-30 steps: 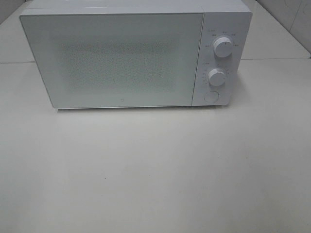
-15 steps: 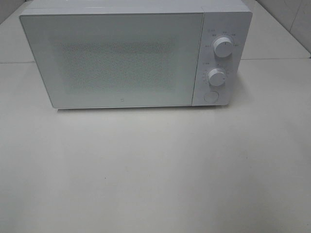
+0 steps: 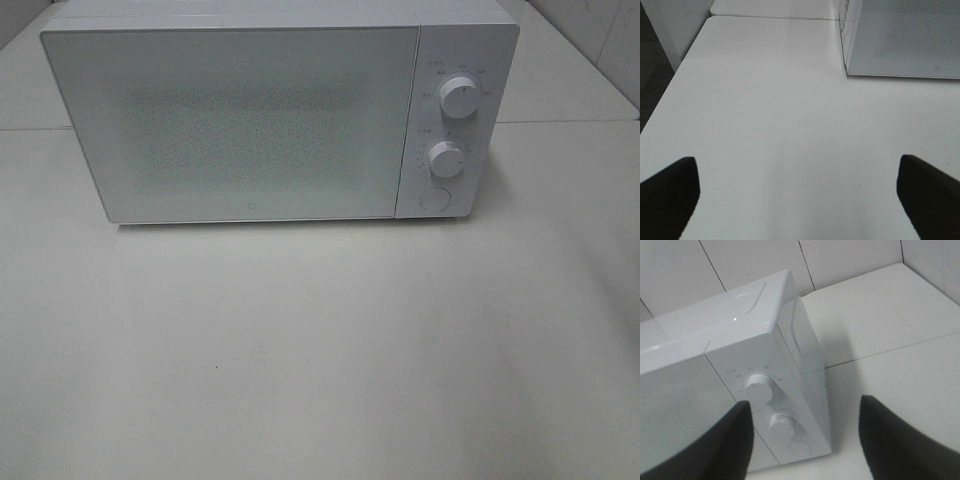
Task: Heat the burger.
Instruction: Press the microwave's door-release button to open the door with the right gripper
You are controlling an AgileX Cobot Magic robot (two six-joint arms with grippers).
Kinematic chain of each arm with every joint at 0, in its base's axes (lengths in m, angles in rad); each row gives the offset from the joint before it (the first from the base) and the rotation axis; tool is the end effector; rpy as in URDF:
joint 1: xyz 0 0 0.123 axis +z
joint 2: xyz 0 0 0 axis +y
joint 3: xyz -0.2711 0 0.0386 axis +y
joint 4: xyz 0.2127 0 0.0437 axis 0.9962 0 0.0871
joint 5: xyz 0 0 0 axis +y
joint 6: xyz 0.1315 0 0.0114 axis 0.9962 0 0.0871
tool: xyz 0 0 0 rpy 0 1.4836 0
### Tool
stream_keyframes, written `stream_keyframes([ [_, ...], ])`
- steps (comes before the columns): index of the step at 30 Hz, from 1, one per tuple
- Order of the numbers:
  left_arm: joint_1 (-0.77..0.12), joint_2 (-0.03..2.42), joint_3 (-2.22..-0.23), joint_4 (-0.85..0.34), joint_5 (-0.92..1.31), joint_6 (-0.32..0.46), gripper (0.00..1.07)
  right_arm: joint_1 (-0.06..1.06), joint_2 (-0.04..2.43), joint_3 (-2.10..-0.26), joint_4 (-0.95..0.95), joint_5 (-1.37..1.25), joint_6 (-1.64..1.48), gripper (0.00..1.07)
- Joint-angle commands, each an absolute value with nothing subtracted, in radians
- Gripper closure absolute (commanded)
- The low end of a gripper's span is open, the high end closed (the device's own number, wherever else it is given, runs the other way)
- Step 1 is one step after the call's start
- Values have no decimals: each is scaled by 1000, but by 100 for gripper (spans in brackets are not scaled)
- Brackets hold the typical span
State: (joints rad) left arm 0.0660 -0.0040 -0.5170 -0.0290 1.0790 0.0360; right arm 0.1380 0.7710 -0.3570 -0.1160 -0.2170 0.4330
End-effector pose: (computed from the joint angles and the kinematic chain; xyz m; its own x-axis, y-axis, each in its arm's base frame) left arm 0.0092 -0.0028 0.2444 -0.4533 -0.0076 -0.8913 -0.0331 0.9994 0.0083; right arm 0.1738 0.0274 0.2793 -0.1553 0.2956 -0.9426 -0.1193 0.9416 0.3150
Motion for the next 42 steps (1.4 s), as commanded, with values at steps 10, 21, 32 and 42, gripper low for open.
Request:
stream_keyframes([
  [10,68,-17,-515,-32,1070,37,7,133,1042,-354,-117,-428,1036,107],
  [21,68,-17,-515,-32,1070,37,7,250,1291,-354,-93,-644,1391,107],
  [32,68,-17,-515,-32,1070,37,7,460,1571,-392,213,-809,1383,107],
  [42,68,-17,-515,-32,1070,37,7,468,1781,-526,283,-810,1382,107],
])
